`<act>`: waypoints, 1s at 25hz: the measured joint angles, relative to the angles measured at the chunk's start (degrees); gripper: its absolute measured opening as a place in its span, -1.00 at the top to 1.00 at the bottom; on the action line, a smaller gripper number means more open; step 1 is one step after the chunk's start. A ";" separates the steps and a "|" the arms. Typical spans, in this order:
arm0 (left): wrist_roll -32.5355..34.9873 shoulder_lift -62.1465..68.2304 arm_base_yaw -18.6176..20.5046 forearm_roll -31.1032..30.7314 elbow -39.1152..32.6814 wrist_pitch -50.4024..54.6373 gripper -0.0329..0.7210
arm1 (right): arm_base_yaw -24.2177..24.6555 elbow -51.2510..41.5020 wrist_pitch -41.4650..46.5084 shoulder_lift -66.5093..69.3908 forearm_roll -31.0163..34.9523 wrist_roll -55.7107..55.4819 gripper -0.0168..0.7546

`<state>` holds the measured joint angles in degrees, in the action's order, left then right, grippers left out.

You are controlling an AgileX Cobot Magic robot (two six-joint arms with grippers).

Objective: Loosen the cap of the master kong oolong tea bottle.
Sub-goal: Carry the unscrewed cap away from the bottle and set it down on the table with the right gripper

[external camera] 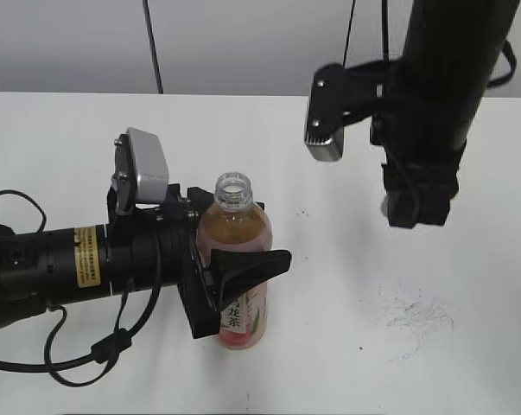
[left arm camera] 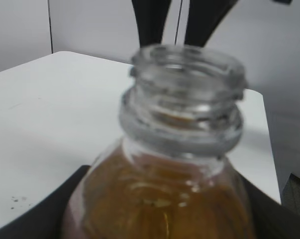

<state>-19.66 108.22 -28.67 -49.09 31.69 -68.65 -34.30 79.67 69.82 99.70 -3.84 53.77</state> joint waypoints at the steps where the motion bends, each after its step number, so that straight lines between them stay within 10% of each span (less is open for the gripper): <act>1: 0.00 0.00 0.00 -0.06 0.00 0.00 -0.27 | 0.77 -1.63 0.05 0.51 1.20 -1.68 0.26; 16: 0.00 0.00 0.00 -0.45 0.00 -0.11 -0.27 | 1.07 -13.10 -12.95 17.89 3.84 -29.33 0.25; 22: 0.00 0.00 0.00 -0.56 0.00 -0.11 -0.27 | 1.07 -12.63 -13.82 17.94 1.81 -36.01 -0.56; 25: 0.24 0.00 0.00 -0.56 0.00 -0.11 -0.27 | 1.07 -11.82 -10.37 17.94 0.34 -37.03 -0.59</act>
<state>-19.42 108.22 -28.67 -49.65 31.69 -68.76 -33.23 67.85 59.46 117.64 -3.50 16.74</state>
